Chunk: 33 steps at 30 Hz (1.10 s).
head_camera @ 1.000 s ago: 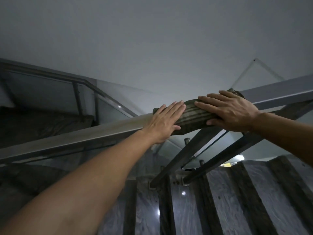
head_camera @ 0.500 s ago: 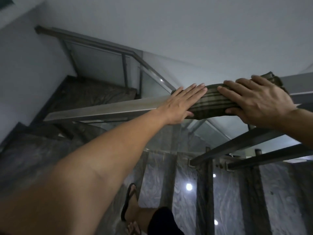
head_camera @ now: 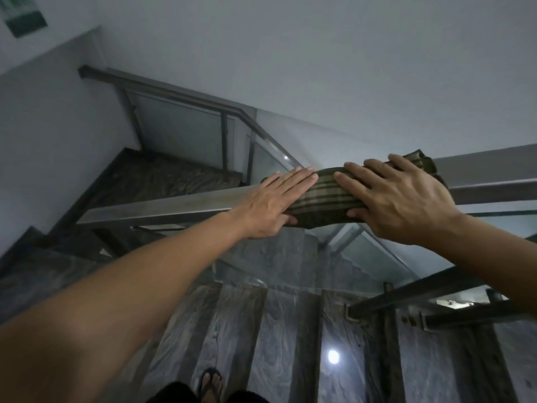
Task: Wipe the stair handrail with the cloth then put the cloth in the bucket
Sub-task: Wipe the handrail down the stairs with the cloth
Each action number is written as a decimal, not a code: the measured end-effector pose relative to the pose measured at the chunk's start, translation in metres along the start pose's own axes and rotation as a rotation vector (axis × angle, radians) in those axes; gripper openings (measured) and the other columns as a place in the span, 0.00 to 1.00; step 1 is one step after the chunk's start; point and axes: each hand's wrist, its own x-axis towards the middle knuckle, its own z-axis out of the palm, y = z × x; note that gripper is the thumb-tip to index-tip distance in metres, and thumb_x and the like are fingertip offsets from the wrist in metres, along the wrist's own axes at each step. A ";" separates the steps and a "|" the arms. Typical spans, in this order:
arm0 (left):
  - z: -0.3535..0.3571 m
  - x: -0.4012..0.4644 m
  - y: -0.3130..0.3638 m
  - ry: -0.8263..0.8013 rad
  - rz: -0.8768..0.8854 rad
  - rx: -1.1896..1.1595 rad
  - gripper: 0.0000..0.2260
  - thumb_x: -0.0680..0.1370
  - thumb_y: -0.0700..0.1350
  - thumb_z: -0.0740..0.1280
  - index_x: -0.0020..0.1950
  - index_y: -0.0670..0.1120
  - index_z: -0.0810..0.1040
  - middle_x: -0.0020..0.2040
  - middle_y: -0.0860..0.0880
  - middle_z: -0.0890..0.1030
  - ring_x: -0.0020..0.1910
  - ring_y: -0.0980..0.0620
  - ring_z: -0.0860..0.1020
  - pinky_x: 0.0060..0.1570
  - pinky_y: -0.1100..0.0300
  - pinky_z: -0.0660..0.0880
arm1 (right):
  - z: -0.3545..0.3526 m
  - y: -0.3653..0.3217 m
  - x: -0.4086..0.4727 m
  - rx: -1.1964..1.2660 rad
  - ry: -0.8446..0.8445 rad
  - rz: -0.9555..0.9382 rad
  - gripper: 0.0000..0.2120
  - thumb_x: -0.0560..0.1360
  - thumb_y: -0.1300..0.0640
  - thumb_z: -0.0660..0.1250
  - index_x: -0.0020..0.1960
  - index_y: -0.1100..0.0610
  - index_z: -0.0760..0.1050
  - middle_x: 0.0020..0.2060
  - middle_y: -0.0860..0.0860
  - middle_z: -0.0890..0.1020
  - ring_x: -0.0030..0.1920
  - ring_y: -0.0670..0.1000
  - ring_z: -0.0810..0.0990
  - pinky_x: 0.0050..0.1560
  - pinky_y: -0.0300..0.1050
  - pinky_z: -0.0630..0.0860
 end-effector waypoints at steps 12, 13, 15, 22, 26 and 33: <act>0.018 -0.068 -0.082 -0.039 -0.054 0.034 0.38 0.76 0.47 0.65 0.78 0.48 0.43 0.80 0.48 0.46 0.78 0.51 0.44 0.77 0.47 0.46 | -0.001 -0.088 0.071 0.038 -0.012 -0.009 0.31 0.76 0.40 0.54 0.73 0.55 0.56 0.71 0.59 0.67 0.67 0.62 0.70 0.67 0.64 0.66; 0.020 -0.074 -0.091 -0.039 -0.061 0.032 0.38 0.75 0.47 0.65 0.78 0.49 0.44 0.80 0.48 0.46 0.78 0.50 0.45 0.77 0.47 0.46 | -0.002 -0.096 0.077 0.041 -0.015 -0.010 0.31 0.76 0.40 0.54 0.74 0.55 0.56 0.72 0.59 0.67 0.67 0.63 0.70 0.67 0.64 0.66; 0.024 -0.087 -0.107 -0.043 -0.078 0.029 0.39 0.75 0.47 0.66 0.78 0.49 0.44 0.79 0.47 0.47 0.78 0.50 0.46 0.77 0.47 0.46 | -0.003 -0.112 0.090 0.050 -0.026 -0.008 0.31 0.76 0.40 0.54 0.74 0.55 0.56 0.71 0.59 0.67 0.66 0.63 0.70 0.66 0.65 0.65; 0.040 -0.126 -0.163 -0.030 -0.090 0.048 0.40 0.73 0.48 0.68 0.77 0.51 0.45 0.78 0.46 0.53 0.77 0.47 0.55 0.75 0.50 0.47 | -0.002 -0.168 0.137 0.049 -0.046 0.005 0.32 0.76 0.39 0.51 0.74 0.57 0.54 0.68 0.61 0.68 0.62 0.64 0.72 0.64 0.65 0.66; 0.053 -0.156 -0.201 -0.008 -0.098 0.051 0.41 0.73 0.46 0.68 0.77 0.52 0.44 0.76 0.44 0.58 0.74 0.44 0.60 0.76 0.46 0.52 | -0.004 -0.211 0.170 0.013 -0.039 0.025 0.32 0.76 0.38 0.52 0.73 0.57 0.55 0.66 0.62 0.70 0.59 0.65 0.74 0.60 0.64 0.69; 0.077 -0.218 -0.274 0.035 -0.121 0.029 0.40 0.74 0.44 0.67 0.77 0.53 0.44 0.78 0.45 0.55 0.76 0.45 0.56 0.76 0.47 0.50 | -0.003 -0.292 0.228 0.015 -0.008 0.040 0.32 0.75 0.39 0.53 0.73 0.55 0.56 0.67 0.60 0.70 0.61 0.63 0.73 0.62 0.62 0.68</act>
